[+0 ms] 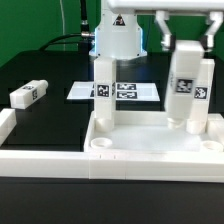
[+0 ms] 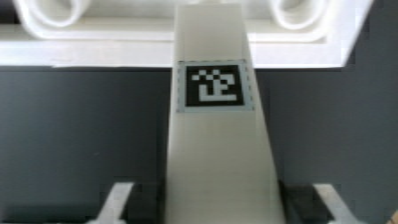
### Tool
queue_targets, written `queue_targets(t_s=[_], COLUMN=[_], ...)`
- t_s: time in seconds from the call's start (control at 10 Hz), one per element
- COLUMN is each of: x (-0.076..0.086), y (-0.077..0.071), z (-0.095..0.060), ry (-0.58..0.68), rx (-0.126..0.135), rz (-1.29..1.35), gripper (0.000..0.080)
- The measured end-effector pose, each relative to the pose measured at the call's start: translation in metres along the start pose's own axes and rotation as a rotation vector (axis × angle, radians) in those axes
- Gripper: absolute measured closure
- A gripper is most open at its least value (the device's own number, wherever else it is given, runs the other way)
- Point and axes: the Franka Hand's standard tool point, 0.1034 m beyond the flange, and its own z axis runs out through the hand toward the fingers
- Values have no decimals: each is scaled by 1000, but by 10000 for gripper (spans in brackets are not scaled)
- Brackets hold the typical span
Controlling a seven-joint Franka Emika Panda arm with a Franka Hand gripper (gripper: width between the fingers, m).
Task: Assemble desk
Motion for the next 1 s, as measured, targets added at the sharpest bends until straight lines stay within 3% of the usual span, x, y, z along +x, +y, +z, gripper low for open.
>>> queue_targets(t_s=[0.2,0.4,0.5,0.8,1.0], x=[2,6,2,7,6], y=[1,3,-1,-40,-45], z=[0,-1,2,-1,1], ry=[25,145,154,151,150], rx=[-2,-9,-6,40,42], rz=[0,-5,11,54,46], gripper=[509,509,509,509,509])
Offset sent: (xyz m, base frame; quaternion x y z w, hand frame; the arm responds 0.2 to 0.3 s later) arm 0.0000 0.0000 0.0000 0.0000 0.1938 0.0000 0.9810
